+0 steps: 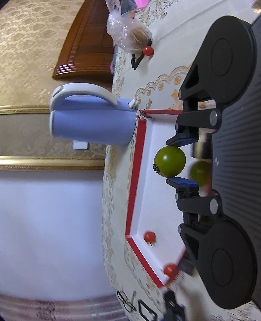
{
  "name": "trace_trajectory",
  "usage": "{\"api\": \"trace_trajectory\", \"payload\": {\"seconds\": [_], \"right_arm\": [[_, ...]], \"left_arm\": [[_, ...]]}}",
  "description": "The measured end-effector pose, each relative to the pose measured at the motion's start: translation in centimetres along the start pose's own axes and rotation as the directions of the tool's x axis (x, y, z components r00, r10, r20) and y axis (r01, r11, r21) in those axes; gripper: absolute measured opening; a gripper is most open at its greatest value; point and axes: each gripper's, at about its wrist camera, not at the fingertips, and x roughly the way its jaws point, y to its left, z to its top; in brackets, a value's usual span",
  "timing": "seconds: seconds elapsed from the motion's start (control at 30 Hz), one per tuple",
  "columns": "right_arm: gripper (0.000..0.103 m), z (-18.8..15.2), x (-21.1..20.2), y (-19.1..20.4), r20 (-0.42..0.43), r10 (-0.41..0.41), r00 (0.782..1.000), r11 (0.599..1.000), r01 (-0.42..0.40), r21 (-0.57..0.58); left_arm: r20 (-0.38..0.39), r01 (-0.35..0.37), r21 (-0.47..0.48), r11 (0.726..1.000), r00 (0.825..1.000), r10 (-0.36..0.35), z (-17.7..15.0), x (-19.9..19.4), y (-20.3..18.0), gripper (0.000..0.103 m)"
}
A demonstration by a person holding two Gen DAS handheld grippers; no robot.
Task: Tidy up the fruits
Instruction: 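Lower the green tomato into the red box and open the right gripper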
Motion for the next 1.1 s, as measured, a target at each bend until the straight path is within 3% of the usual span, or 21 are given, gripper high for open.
{"api": "trace_trajectory", "payload": {"seconds": [0.2, 0.27, 0.37, 0.5, 0.63, 0.77, 0.87, 1.1], "right_arm": [[0.033, 2.0, 4.9, -1.8, -0.034, -0.087, 0.996, 0.995, 0.089, 0.037], [0.050, 2.2, 5.5, -2.0, -0.053, -0.125, 0.991, 0.991, 0.126, 0.034], [0.055, 1.9, 3.8, -1.7, -0.026, -0.139, 0.990, 0.990, 0.139, 0.020], [0.055, 0.2, -1.4, -0.3, 0.055, -0.049, 0.997, 0.999, 0.048, 0.011], [0.054, -3.4, -6.6, 2.1, 0.126, 0.071, 0.989, 0.997, -0.068, -0.029], [0.054, -5.8, -8.5, 3.8, 0.122, 0.102, 0.987, 0.993, -0.095, -0.067], [0.054, -6.5, -8.7, 5.6, 0.103, 0.109, 0.989, 0.983, -0.091, -0.160], [0.054, -7.3, -9.2, 6.6, 0.100, 0.121, 0.988, 0.975, -0.100, -0.200]], "left_arm": [[-0.044, 0.023, -0.065, 0.998, 0.999, -0.026, 0.2, 0.7, 1.1, 0.103], [-0.061, 0.031, -0.087, 0.996, 0.997, -0.036, 0.3, 0.9, 1.5, 0.103], [-0.073, 0.039, -0.104, 0.994, 0.996, -0.047, 0.3, 1.1, 1.7, 0.103], [-0.072, 0.039, -0.087, 0.995, 0.996, -0.046, 0.2, 1.0, 1.5, 0.103], [-0.056, 0.025, -0.047, 0.999, 0.998, -0.027, 0.2, 0.7, 0.8, 0.103], [-0.038, 0.010, -0.005, 1.000, 0.999, -0.010, 0.1, 0.4, 0.1, 0.103], [-0.028, 0.013, 0.027, 1.000, 1.000, -0.012, 0.0, 0.1, -0.4, 0.103], [-0.016, 0.104, 0.148, 0.983, 0.995, -0.103, -0.5, -0.8, -1.9, 0.103]]}}
